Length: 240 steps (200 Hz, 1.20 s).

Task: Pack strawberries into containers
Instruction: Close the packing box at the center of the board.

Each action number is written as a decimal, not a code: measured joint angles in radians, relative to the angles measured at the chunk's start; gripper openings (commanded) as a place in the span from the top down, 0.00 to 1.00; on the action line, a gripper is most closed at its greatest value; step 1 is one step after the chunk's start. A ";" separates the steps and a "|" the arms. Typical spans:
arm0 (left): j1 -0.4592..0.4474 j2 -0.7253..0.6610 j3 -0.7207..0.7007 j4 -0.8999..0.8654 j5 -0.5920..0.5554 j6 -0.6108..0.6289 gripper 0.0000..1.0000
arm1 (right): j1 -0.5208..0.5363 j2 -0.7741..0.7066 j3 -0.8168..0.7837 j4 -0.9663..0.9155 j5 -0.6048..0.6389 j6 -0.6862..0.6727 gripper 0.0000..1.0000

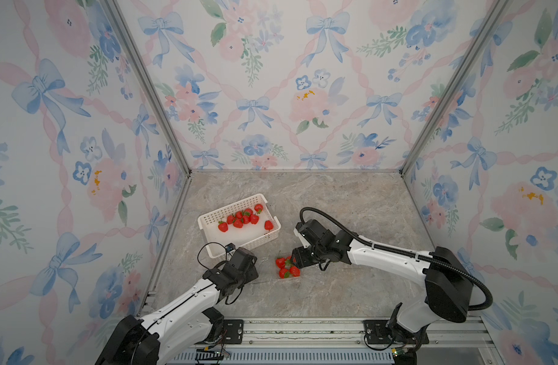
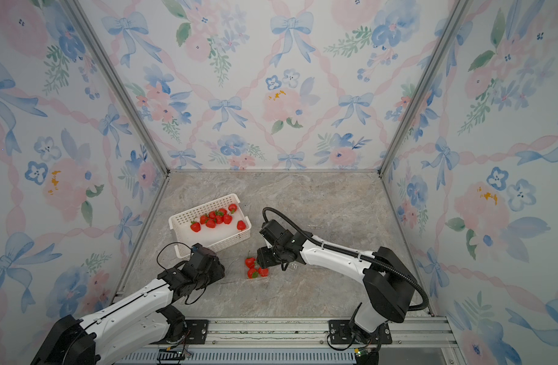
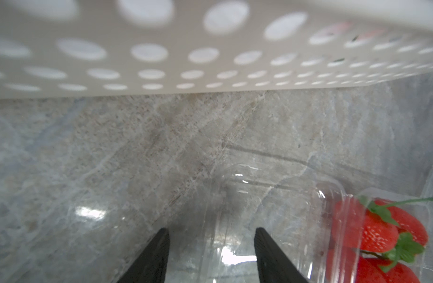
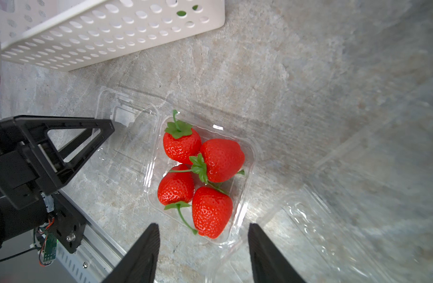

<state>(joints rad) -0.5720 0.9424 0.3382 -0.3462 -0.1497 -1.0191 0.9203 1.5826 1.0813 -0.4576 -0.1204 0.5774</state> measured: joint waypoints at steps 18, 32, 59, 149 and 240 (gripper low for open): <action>0.000 0.003 0.000 0.007 0.007 0.004 0.46 | -0.012 0.002 0.000 0.000 -0.001 0.000 0.40; 0.000 0.003 0.000 0.009 0.012 0.004 0.48 | -0.024 0.012 0.000 0.000 -0.003 0.000 0.40; 0.000 0.003 0.000 0.013 0.021 0.004 0.50 | -0.048 0.045 0.000 0.000 -0.008 0.003 0.40; 0.000 -0.024 0.000 0.038 0.052 0.004 0.58 | -0.069 0.113 -0.001 0.005 -0.061 0.010 0.40; 0.000 -0.078 0.001 0.038 0.074 0.004 0.60 | -0.077 0.124 -0.002 0.027 -0.094 0.022 0.40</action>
<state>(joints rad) -0.5720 0.8642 0.3389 -0.3080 -0.0757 -1.0153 0.8436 1.7065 1.0794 -0.4301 -0.2146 0.5991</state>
